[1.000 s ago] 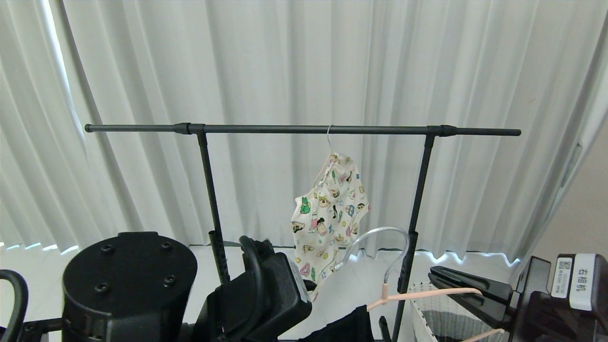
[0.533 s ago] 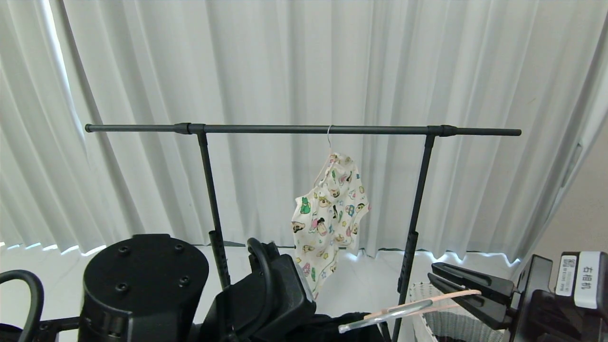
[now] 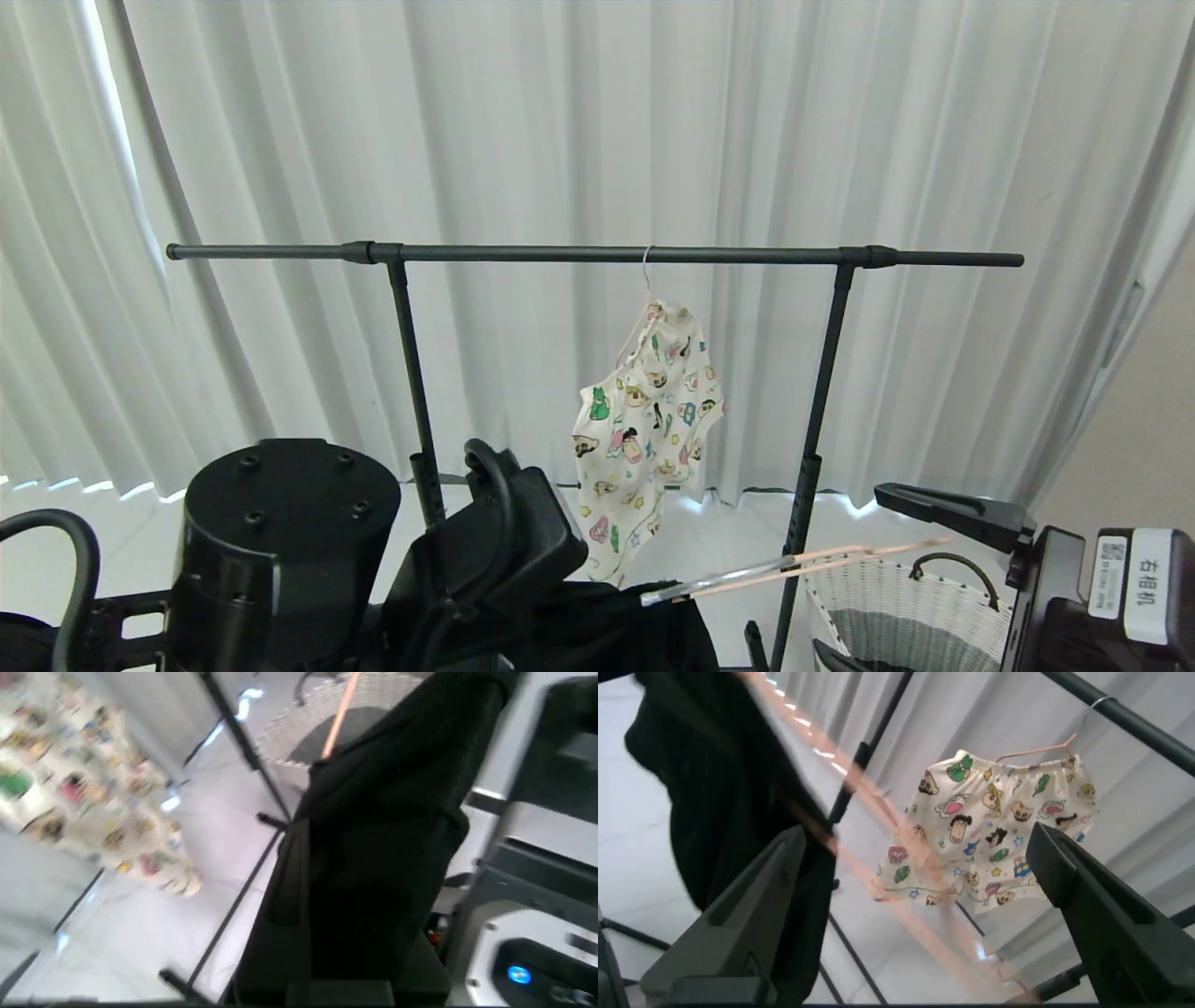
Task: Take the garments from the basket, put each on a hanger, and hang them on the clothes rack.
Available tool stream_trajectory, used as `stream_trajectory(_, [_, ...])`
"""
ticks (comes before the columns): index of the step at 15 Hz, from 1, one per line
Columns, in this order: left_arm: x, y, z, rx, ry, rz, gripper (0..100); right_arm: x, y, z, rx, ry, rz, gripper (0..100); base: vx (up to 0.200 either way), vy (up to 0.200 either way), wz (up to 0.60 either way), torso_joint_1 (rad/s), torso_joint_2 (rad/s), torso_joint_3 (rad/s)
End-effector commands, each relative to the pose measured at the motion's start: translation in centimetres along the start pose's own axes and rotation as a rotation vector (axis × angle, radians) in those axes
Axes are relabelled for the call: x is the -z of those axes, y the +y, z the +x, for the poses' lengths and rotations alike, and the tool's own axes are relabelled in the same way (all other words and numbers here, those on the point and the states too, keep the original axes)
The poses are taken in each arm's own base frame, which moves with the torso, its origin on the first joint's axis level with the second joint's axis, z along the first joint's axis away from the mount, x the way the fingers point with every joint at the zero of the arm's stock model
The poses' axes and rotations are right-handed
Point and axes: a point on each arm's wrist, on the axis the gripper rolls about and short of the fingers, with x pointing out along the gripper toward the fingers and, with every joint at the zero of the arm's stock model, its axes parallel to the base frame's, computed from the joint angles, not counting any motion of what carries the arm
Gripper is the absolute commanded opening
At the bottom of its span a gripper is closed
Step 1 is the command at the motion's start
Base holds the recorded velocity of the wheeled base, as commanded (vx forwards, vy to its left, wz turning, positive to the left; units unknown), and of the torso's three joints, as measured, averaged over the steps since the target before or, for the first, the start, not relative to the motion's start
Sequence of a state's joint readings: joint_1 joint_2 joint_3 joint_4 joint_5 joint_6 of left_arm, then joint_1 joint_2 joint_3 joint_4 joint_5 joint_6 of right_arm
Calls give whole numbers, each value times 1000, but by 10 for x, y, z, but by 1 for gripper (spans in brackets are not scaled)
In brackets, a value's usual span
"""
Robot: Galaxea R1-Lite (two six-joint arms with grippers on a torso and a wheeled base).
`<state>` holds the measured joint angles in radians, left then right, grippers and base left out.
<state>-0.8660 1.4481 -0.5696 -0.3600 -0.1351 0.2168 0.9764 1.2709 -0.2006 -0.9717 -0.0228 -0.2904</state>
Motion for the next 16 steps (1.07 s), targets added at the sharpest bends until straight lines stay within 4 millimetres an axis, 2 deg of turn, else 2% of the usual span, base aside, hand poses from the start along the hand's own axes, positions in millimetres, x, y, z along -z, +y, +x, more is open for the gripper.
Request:
stream_trajectory(1, [10, 12, -3, -73, 34, -34, 0, 4, -1, -1, 8, 18, 5, 100, 0, 0, 0, 0, 0, 0])
stream_trajectory(3, [15, 17, -4, -156, 64, -54, 0, 11, -1, -1, 11, 52, 52, 100, 0, 0, 0, 0, 0, 0])
stream_trajectory(6, [6, 19, -8, -187, 22, -124, 0, 24, 3, 5, -4, 124, 158, 100, 0, 0, 0, 0, 0, 0])
stream_trajectory(9, [-17, 38, -15, -249, -72, -234, 0, 23, 5, 34, 2, 161, 403, 100, 0, 0, 0, 0, 0, 0])
stream_trajectory(11, [-16, 45, -21, -255, -31, -263, 0, 17, 2, 57, 54, 152, 558, 100, 0, 0, 0, 0, 0, 0])
stream_trajectory(16, [-29, 59, -53, -107, 10, -368, 0, 26, 5, 95, 147, 187, 821, 100, 0, 0, 0, 0, 0, 0])
